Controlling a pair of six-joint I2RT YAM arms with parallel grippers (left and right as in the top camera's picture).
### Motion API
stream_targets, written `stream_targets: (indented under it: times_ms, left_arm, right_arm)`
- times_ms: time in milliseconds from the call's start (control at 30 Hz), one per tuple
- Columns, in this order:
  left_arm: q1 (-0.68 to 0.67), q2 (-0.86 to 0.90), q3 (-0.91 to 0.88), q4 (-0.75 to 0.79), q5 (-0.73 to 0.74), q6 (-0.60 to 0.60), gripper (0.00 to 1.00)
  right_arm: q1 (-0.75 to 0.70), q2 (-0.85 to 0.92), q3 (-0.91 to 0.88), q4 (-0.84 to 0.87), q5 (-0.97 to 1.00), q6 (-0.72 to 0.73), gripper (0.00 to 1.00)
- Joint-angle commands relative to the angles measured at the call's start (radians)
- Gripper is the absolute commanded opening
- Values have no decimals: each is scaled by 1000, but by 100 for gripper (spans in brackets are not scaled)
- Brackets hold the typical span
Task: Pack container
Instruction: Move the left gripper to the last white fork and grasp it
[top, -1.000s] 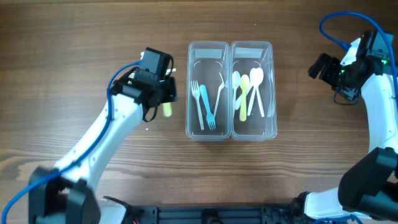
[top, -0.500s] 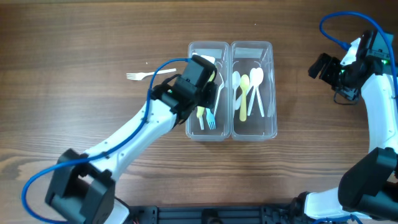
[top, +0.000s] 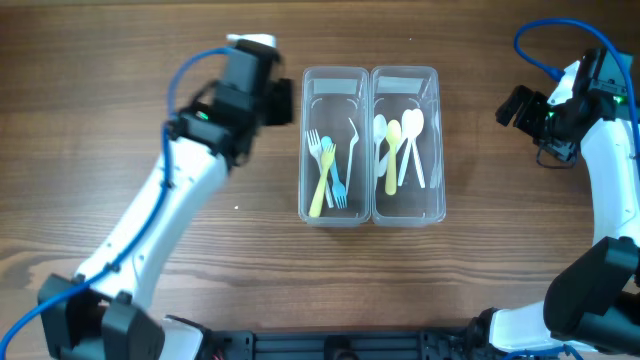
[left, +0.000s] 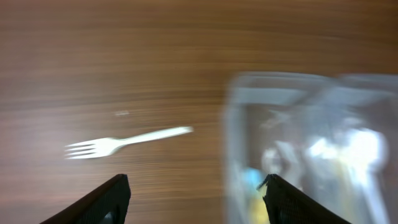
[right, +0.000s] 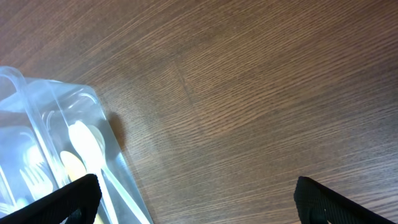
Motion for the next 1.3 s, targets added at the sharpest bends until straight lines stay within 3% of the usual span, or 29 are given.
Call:
stream_targets:
  times_ms: [0,100,267,333,400,733,933,1067,1100,1167,1267]
  left_arm:
    - [170,80,-2,2,74,201,72]
    - [236,122,-2,0,185,423,65]
    - [240,151,-2,28,226,960,58]
    - [240,167,-2,47,227,1088,55]
    - [241,197,-2,60,227,1128,56]
    - [253,350,36,-2,184,1211,67]
    - [256,404,140,-136,211,1167,74]
    - [262,405,151,-92,240,965,83]
    - [261,405,151,-91,262,941,83]
    - [259,404,151,-90,268,900,96]
    - [259,404,151,-82,272,807,100]
  right_arm:
    - [0,8,-4,2,-5,23,100]
    - [0,8,-4,-3,-5,29,100]
    - [0,8,-4,-15,-5,28,100]
    - [0,8,-4,-14,-5,29,100]
    - [0,8,-4,-13,-5,29,100]
    - [0,8,-4,-22,-5,29,100]
    - [0,8,-4,-32,-5,29,100]
    - [0,8,-4,-48,-5,29,100]
    - [0,8,-4,-50,-5,29,100]
    - [0,8,-4,-50,-5,29,100]
    - [0,8,-4,-47,-5,29,100]
